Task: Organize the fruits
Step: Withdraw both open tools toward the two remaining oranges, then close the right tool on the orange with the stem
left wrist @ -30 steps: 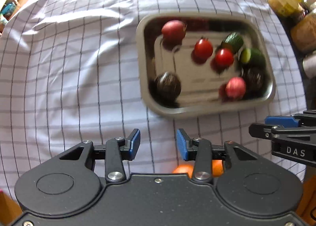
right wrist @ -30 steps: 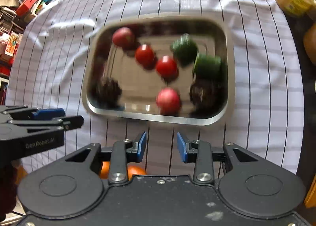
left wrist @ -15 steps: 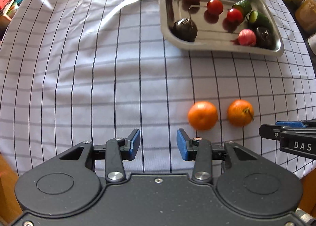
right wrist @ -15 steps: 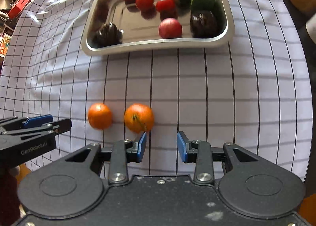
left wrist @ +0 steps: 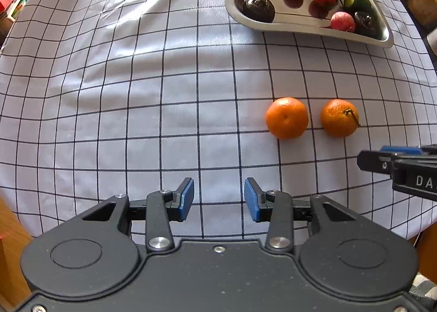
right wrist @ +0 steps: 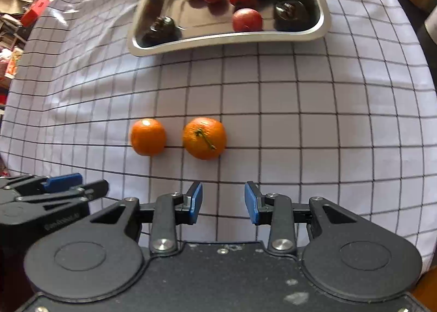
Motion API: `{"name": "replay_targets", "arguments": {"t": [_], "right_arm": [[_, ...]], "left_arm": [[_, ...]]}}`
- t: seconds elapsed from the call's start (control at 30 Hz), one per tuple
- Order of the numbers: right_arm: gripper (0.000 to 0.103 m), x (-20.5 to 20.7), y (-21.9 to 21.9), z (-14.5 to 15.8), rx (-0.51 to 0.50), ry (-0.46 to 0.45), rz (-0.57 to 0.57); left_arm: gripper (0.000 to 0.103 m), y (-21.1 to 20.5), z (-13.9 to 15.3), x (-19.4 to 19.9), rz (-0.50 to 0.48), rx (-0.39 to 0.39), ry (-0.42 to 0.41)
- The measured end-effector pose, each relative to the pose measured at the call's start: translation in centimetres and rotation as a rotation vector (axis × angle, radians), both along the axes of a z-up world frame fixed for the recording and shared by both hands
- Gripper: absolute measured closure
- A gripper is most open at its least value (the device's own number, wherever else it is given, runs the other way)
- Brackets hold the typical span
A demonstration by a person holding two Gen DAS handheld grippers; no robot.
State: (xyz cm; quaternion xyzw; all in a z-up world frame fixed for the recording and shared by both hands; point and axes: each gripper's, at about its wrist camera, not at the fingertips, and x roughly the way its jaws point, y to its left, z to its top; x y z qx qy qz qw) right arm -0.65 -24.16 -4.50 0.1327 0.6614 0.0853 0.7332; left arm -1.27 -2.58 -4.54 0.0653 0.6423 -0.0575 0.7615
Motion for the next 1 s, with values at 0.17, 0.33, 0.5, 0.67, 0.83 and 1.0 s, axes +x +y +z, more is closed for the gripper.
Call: {"name": "replay_targets", "arguments": {"t": [0.17,0.33,0.5,0.67,0.83,1.0], "right_arm": [[0.066,0.5,1.2,0.0,0.003,-0.058,0.068],[0.066,0.8,2.2,-0.1,-0.037,-0.107,0.142],[0.066,1.2,2.6,-0.1,-0.046,-0.155,0.184],[0.066,1.8,2.7,-0.1,-0.045,-0.200,0.208],[0.066,2.4,3.0,-0.3,-0.037,-0.228,0.255],[0.065,1.9,3.6,-0.3,-0.063,-0.276,0.322]], "left_arm": [[0.054,0.2,-0.5,-0.2,0.014,0.007,0.009],[0.054,0.5,-0.8,-0.4,0.038,0.004,0.022],[0.054,1.0,-0.7,-0.5,0.079,0.001,0.021],[0.054,1.2,-0.5,-0.4,0.107,0.002,0.004],[0.054,1.3,-0.3,-0.5,0.132,-0.004,-0.007],[0.054,1.2,-0.4,-0.3,0.158,-0.012,-0.009]]}}
